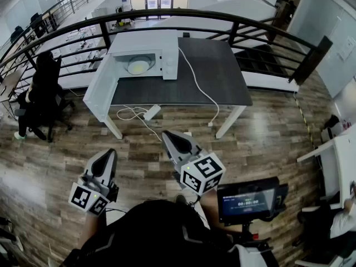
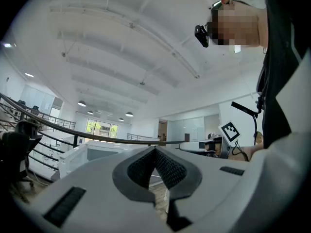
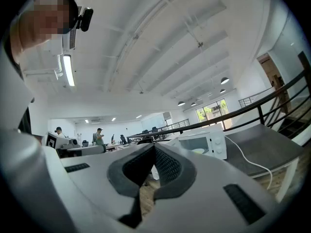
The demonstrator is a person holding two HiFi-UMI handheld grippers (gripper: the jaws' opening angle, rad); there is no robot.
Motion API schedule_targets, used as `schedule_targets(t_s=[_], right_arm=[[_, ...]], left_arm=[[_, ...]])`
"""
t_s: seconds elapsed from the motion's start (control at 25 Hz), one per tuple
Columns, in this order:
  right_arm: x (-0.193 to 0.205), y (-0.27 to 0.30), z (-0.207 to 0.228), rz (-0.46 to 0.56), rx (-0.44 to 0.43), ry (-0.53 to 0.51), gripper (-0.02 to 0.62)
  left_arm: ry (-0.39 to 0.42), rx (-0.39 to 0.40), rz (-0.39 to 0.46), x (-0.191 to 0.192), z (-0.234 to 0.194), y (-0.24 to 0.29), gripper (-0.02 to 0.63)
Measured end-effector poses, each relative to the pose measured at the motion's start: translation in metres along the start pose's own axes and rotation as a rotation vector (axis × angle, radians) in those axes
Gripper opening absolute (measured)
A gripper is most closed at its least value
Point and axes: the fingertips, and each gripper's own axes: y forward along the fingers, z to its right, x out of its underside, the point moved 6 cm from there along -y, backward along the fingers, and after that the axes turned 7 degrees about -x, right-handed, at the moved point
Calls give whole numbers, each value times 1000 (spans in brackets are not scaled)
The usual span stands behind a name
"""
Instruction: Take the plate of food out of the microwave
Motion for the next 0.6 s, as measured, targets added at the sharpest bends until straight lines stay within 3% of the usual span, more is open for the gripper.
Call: schedule_targets(t_s=[0.4, 0.6], right_arm=[[0, 1, -2, 12, 16, 47, 2], [1, 5, -11, 17, 54, -22, 2]], left_arm=[[14, -19, -38, 3, -10, -2, 3], [-40, 48, 91, -20, -7, -12, 3]])
